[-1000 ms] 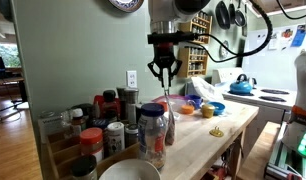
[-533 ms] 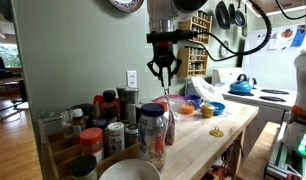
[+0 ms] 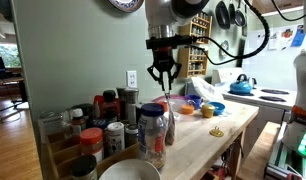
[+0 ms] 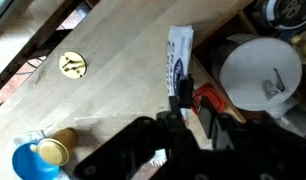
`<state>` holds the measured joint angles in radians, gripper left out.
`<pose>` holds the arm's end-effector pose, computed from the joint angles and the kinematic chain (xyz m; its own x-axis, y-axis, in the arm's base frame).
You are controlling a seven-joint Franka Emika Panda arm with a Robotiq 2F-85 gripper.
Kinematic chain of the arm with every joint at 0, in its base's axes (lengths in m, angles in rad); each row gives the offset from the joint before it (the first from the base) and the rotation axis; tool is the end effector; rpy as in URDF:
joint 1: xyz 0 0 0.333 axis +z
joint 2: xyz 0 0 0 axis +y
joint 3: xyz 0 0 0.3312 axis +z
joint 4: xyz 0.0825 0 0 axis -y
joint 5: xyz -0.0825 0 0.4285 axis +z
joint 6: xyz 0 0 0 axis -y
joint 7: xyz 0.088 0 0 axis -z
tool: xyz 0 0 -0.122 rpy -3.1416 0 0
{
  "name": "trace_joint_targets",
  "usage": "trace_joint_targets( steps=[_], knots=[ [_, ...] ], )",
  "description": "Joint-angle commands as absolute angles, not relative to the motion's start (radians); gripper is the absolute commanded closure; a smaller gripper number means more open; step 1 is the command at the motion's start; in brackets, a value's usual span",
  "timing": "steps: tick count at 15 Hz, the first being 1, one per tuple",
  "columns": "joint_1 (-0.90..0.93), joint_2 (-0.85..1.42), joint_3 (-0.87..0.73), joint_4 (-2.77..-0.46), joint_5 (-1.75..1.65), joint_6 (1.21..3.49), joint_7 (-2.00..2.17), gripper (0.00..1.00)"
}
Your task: Put the paper clip on the cranberries package
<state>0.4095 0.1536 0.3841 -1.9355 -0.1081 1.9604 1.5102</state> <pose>0.4423 0.4298 0.3814 0.7843 -0.6196 0.0300 -0.6183 -0.7769 0.1188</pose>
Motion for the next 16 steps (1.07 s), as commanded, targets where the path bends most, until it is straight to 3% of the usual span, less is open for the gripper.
trace_joint_targets(
  steps=[1,3,4,5,12,13,16],
  knots=[
    [0.434,0.172,0.368,-1.919,-0.135,1.949,1.530,0.94],
    [0.437,0.174,0.366,-1.918,-0.142,1.947,1.530,0.94],
    [0.437,0.175,0.365,-1.919,-0.142,1.948,1.530,0.81],
    [0.438,0.175,0.364,-1.919,-0.141,1.949,1.528,0.56],
    [0.436,0.167,0.358,-1.921,-0.135,1.948,1.520,0.05],
    [0.435,0.164,0.357,-1.921,-0.134,1.949,1.519,0.00],
    [0.427,0.140,0.353,-1.927,-0.123,1.962,1.504,0.00]
  ],
)
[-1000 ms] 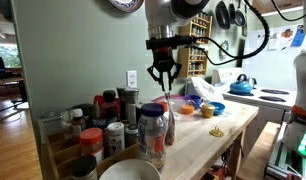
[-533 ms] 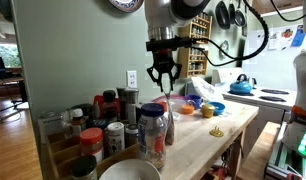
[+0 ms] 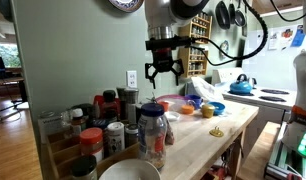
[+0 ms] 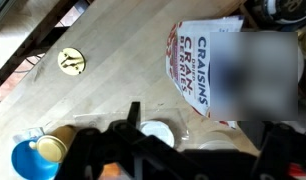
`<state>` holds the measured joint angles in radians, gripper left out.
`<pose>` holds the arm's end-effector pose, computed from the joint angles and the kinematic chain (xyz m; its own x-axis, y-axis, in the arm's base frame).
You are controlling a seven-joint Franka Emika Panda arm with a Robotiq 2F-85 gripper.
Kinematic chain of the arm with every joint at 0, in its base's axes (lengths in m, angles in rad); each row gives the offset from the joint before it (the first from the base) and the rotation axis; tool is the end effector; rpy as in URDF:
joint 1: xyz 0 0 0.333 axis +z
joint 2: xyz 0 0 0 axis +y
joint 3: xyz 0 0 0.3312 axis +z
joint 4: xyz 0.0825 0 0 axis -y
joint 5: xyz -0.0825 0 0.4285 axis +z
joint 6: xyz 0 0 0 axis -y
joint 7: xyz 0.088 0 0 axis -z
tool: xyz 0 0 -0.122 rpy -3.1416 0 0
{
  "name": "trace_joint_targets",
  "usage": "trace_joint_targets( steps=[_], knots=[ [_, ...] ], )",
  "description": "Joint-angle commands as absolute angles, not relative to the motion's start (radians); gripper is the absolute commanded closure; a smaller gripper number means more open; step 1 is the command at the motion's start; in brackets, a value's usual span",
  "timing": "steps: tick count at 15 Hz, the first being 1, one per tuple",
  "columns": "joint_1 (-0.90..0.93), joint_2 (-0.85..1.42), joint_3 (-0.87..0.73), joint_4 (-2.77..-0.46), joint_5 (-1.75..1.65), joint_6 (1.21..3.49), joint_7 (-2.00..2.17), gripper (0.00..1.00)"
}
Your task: Put the paper clip on the cranberries package
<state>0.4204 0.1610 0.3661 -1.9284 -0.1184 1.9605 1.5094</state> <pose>0.4476 0.4277 0.3800 0.7832 -0.6206 0.0387 -0.6202 -0.7752 0.1203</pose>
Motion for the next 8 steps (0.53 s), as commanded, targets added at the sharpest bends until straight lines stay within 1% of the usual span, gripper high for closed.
trace_joint_targets(
  steps=[1,8],
  knots=[
    [0.422,0.125,0.352,-1.932,-0.114,1.972,1.492,0.00],
    [0.387,-0.042,0.350,-1.970,-0.049,2.001,1.365,0.00]
  ],
)
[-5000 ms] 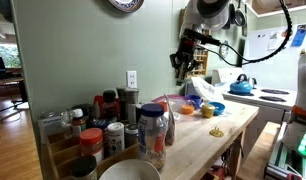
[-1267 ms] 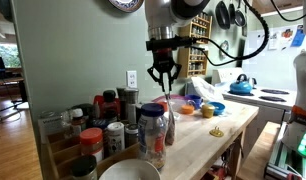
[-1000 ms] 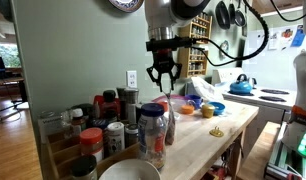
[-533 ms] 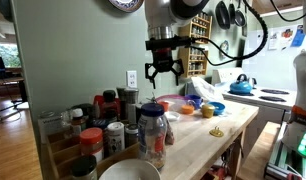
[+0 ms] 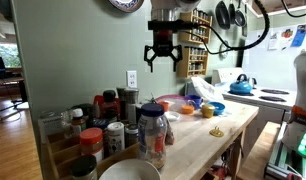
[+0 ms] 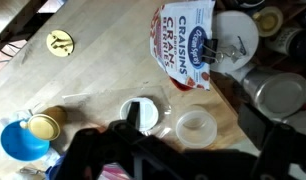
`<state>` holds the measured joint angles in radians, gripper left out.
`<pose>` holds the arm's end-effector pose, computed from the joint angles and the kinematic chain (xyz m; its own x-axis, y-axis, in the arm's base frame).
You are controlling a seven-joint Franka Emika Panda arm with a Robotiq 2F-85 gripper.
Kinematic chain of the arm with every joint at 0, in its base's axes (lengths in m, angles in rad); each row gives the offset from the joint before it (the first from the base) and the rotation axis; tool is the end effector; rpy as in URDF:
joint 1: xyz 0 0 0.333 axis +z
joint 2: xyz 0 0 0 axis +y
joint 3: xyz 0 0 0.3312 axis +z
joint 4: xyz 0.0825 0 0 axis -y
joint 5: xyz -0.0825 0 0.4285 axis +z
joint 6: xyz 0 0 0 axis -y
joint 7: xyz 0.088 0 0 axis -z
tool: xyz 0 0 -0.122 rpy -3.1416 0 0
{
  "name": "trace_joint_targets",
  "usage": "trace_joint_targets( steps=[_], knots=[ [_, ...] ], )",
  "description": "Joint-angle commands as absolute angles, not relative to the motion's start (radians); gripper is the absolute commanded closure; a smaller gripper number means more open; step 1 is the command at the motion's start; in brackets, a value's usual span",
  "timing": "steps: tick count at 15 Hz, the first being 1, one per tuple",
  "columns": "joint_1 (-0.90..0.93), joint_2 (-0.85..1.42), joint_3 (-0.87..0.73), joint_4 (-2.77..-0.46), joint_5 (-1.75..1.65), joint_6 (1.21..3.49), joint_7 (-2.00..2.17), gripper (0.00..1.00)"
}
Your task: Put the paper clip on the cranberries package
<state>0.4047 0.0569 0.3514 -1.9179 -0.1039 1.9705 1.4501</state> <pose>0.4546 0.4141 0.4464 0.7916 -0.6063 0.0752 -0.6087 -0.7933 0.0111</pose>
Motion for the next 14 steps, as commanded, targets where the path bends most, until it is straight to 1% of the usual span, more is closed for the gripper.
trace_joint_targets(
  steps=[1,5,9,10,14],
  knots=[
    [0.382,-0.075,0.350,-1.981,-0.026,2.019,1.300,0.00],
    [0.368,-0.183,0.343,-2.020,0.094,2.073,1.026,0.00],
    [0.360,-0.254,0.335,-2.044,0.185,2.063,0.833,0.00],
    [0.344,-0.196,0.361,-1.981,0.140,2.039,0.913,0.00],
    [0.337,-0.202,0.365,-1.983,0.144,2.039,0.901,0.00]
  ],
)
